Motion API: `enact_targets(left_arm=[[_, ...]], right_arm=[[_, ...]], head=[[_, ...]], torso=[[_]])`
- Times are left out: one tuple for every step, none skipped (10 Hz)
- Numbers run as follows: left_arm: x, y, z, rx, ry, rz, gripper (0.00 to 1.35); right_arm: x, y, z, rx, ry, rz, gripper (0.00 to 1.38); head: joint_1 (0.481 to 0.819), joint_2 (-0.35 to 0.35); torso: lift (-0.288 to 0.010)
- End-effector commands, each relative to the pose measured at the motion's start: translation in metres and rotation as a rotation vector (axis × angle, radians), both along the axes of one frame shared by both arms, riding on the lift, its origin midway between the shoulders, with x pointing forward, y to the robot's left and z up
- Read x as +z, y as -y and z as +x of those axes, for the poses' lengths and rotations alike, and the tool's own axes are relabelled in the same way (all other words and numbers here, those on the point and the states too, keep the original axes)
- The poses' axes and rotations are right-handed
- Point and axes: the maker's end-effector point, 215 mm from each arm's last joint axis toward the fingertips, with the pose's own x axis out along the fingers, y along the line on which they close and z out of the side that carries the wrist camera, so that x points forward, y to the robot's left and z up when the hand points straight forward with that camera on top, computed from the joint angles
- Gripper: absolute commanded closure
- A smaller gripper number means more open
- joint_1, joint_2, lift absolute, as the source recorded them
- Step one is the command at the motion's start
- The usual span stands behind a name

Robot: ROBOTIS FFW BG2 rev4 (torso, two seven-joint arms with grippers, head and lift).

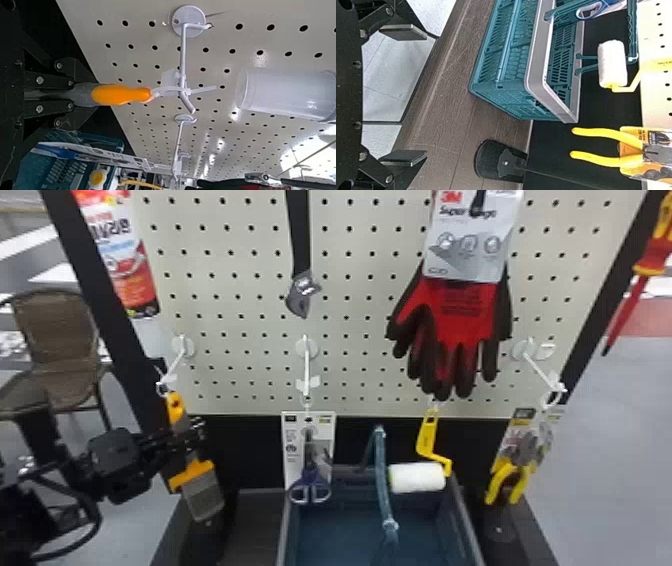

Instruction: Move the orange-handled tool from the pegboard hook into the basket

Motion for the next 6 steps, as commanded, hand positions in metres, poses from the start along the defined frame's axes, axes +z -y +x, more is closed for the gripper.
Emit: enact_targets(left_arm=[[0.0003,-0.0002,0.0,0.0,0.001,0.0,1.19],[0.0015,0.0006,0.0004,-0.002,0.003,-0.001,1.19],[0.0024,0.0014,0.0009,-0.004,0.005,-0.001,1.19],[0.0028,0.0023,0.0008,-0.005,0.006,-0.002,1.19],[0.002,0.0022,-0.0001,-0.007,0.004,-0.002,1.19],[0.0023,0.0021,0.0001,-0.006,0.005,-0.004,1.19]], right_arm=[[0.001,-0.0002,0.0006,0.0,0.002,0.0,0.24],[0.0012,-0.0002,0.0,0.002,0.002,-0.003,0.24],[0.0012,-0.0002,0.0,0.002,0.002,-0.003,0.24],[0.0025,-0.0004,0.0008,0.003,0.005,-0.005,0.24],[0.0034,-0.0001,0.0008,0.003,0.005,-0.009,0.24],[0.0034,-0.0001,0.0008,0.003,0.005,-0.009,0.24]], head=[[0.549,0.0],[0.549,0.0],[0.549,0.0],[0.549,0.0],[0.549,0.0],[0.549,0.0]], torso=[[-0.1],[-0.1],[-0.1],[-0.1],[-0.1],[-0.1]])
